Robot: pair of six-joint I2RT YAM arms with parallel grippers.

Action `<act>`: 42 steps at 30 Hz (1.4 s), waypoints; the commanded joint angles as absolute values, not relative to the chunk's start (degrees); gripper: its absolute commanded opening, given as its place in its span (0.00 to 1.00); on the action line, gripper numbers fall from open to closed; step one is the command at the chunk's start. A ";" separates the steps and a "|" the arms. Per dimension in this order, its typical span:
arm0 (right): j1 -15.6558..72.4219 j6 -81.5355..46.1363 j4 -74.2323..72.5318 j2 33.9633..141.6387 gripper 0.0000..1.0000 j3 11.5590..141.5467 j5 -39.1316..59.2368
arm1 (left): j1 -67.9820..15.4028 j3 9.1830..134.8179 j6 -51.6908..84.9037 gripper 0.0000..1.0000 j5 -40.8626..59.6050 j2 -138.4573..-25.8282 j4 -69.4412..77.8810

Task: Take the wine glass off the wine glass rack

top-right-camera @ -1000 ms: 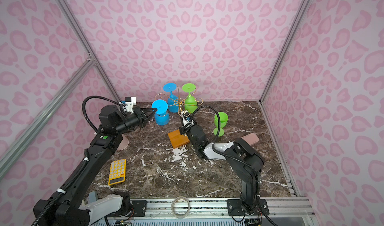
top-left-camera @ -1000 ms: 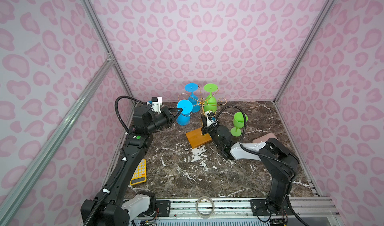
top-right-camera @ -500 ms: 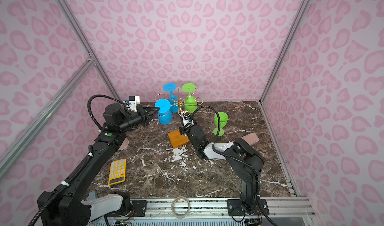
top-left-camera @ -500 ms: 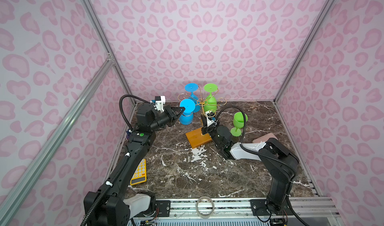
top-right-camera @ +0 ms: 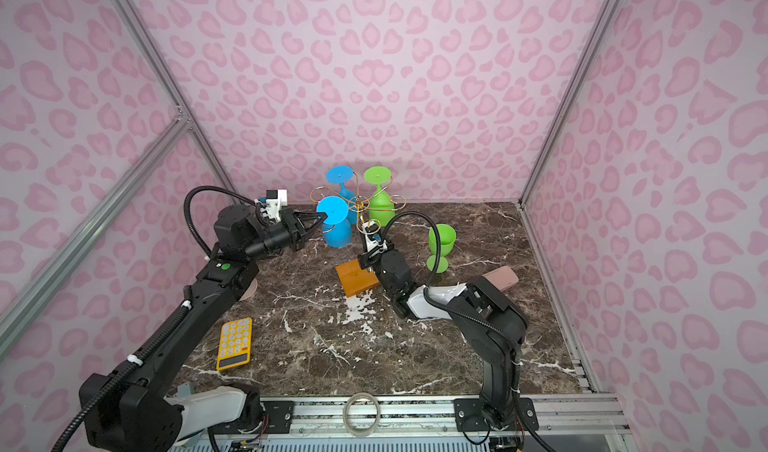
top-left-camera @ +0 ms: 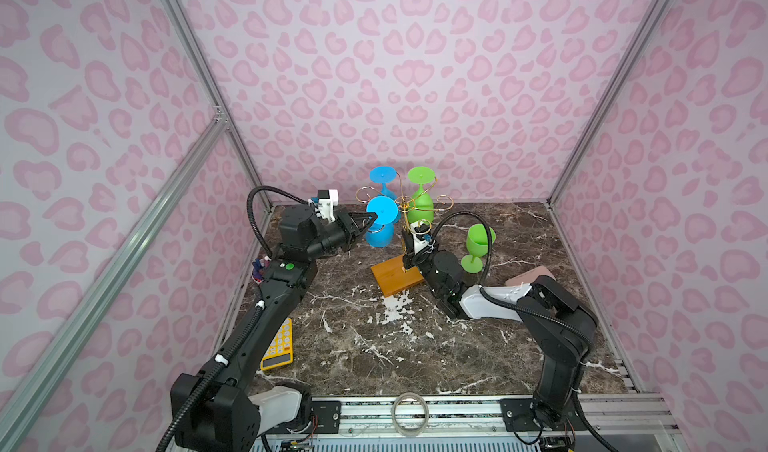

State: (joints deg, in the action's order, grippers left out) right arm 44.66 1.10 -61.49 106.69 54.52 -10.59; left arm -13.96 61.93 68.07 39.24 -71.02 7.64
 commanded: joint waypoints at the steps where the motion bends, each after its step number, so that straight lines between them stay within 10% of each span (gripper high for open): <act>1: 44.69 0.03 -58.59 107.45 0.00 54.39 -10.28 | -14.24 62.14 68.24 0.04 40.49 -71.10 10.55; 30: 44.73 -0.18 -58.12 107.49 0.00 54.58 -10.70 | -14.54 60.83 62.05 0.04 48.55 -66.82 1.42; 42: 44.91 0.48 -57.97 106.83 0.27 54.69 -10.99 | -11.97 60.39 62.58 0.04 51.23 -64.22 0.49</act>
